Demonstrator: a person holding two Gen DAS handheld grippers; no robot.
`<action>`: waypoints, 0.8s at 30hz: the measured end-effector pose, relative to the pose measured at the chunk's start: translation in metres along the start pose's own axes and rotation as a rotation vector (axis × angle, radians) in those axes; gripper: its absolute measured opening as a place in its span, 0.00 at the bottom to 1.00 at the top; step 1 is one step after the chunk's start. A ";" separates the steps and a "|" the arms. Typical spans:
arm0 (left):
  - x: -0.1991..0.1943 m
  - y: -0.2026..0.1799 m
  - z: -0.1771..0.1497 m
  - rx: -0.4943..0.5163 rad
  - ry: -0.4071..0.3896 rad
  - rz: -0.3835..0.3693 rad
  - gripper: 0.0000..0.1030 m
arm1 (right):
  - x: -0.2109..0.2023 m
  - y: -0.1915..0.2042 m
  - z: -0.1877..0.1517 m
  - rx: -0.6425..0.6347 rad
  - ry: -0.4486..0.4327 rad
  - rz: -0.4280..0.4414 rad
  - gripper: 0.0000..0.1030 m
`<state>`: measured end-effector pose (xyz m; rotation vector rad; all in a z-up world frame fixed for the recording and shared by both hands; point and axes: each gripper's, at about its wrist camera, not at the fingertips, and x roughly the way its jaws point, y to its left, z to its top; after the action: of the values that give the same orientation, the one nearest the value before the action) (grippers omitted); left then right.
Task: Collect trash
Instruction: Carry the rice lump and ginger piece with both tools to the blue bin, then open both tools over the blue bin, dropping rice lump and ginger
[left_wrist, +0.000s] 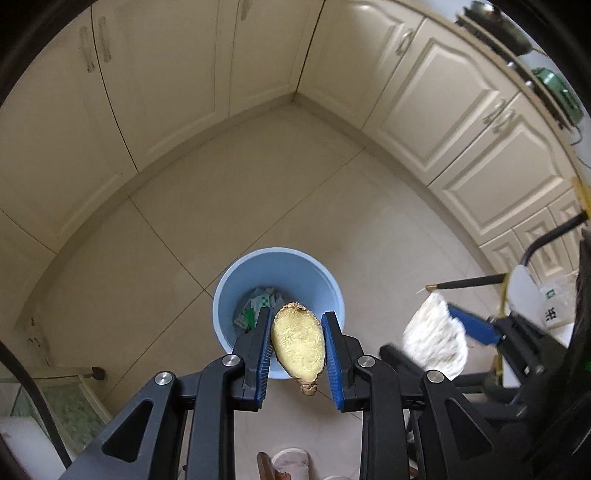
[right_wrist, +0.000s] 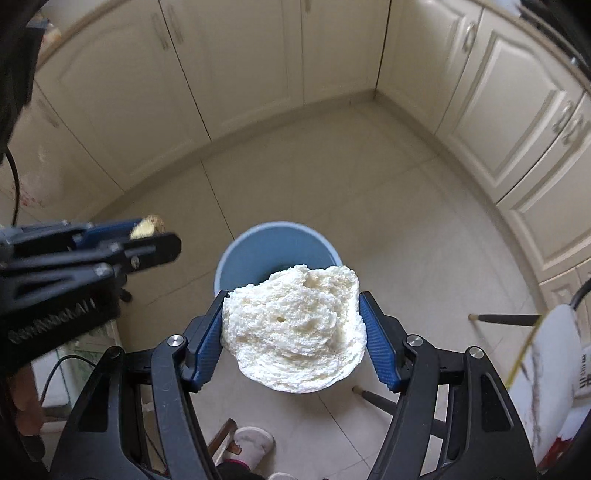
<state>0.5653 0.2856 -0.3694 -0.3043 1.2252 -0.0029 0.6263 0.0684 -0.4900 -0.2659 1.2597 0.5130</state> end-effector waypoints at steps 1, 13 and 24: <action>0.007 0.005 0.005 -0.011 0.013 -0.001 0.22 | 0.011 0.000 0.002 -0.001 0.014 0.010 0.63; 0.036 0.035 0.061 -0.100 0.073 0.035 0.51 | 0.069 -0.018 0.018 0.024 0.059 0.122 0.65; -0.031 0.009 0.043 -0.116 -0.039 0.083 0.56 | 0.035 -0.013 0.027 0.034 -0.021 0.129 0.82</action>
<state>0.5935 0.3095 -0.3299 -0.3527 1.2009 0.1453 0.6625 0.0774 -0.5162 -0.1502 1.2693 0.6029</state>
